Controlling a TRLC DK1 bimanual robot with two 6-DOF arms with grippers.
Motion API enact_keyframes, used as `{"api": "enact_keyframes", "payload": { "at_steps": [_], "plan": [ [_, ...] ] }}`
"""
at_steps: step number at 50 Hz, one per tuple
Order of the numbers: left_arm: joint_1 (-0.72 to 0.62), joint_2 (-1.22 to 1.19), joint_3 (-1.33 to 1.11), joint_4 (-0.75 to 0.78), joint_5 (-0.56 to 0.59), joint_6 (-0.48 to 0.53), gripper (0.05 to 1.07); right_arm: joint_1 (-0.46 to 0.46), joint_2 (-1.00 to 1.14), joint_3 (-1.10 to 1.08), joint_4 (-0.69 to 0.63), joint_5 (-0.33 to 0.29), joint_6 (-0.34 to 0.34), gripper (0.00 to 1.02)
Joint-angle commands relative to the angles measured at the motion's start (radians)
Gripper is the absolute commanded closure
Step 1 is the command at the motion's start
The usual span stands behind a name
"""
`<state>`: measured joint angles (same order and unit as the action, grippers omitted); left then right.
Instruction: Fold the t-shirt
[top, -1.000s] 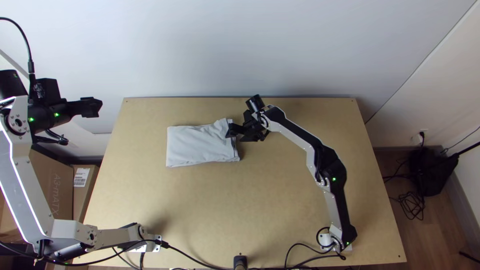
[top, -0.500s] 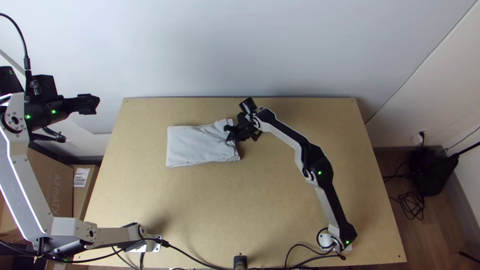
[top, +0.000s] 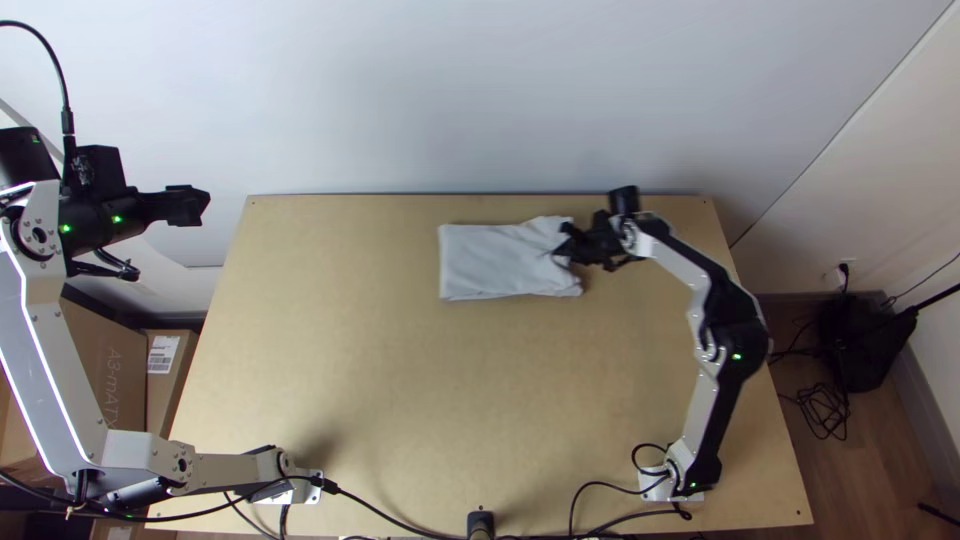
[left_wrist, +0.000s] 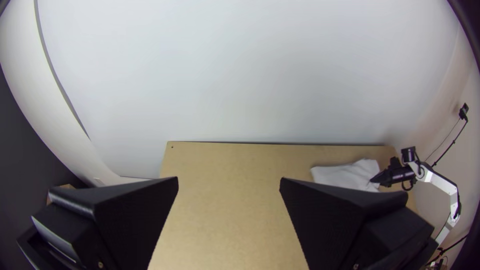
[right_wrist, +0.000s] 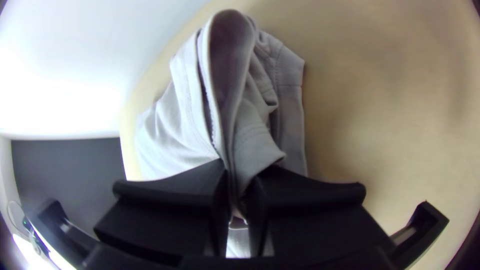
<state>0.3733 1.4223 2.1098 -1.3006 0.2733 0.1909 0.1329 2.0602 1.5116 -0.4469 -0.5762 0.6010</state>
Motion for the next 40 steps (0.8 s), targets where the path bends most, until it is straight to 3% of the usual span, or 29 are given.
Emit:
{"api": "enact_keyframes", "payload": {
  "at_steps": [1,14,24,26,28,30,31,40],
  "plan": [
    [-0.013,0.007,0.035,-0.002,0.004,-0.015,0.09,-0.136,-0.103,-0.102,0.027,0.006,0.0,1.0],
    [-0.031,0.009,0.036,0.001,0.004,-0.022,0.09,-0.481,-0.178,-0.191,0.037,0.006,-0.069,1.0],
    [-0.056,0.009,0.035,0.001,0.004,-0.044,0.09,-0.636,-0.196,-0.218,0.036,0.006,-0.124,0.99],
    [-0.06,0.009,0.035,0.001,0.004,-0.044,0.09,-0.648,-0.21,-0.232,0.036,0.006,-0.145,0.82],
    [-0.065,0.007,0.033,0.001,0.004,-0.045,0.09,-0.664,-0.224,-0.241,0.034,0.006,-0.156,0.53],
    [-0.065,0.007,0.032,0.001,0.004,-0.05,0.09,-0.676,-0.238,-0.248,0.034,0.009,-0.168,0.12],
    [-0.065,0.009,0.029,0.001,0.004,-0.051,0.09,-0.69,-0.244,-0.248,0.036,0.015,-0.175,0.03],
    [-0.054,-0.005,0.007,0.004,0.003,-0.077,0.09,-0.77,-0.356,-0.212,0.106,0.154,-0.187,0.03]
  ]
}}
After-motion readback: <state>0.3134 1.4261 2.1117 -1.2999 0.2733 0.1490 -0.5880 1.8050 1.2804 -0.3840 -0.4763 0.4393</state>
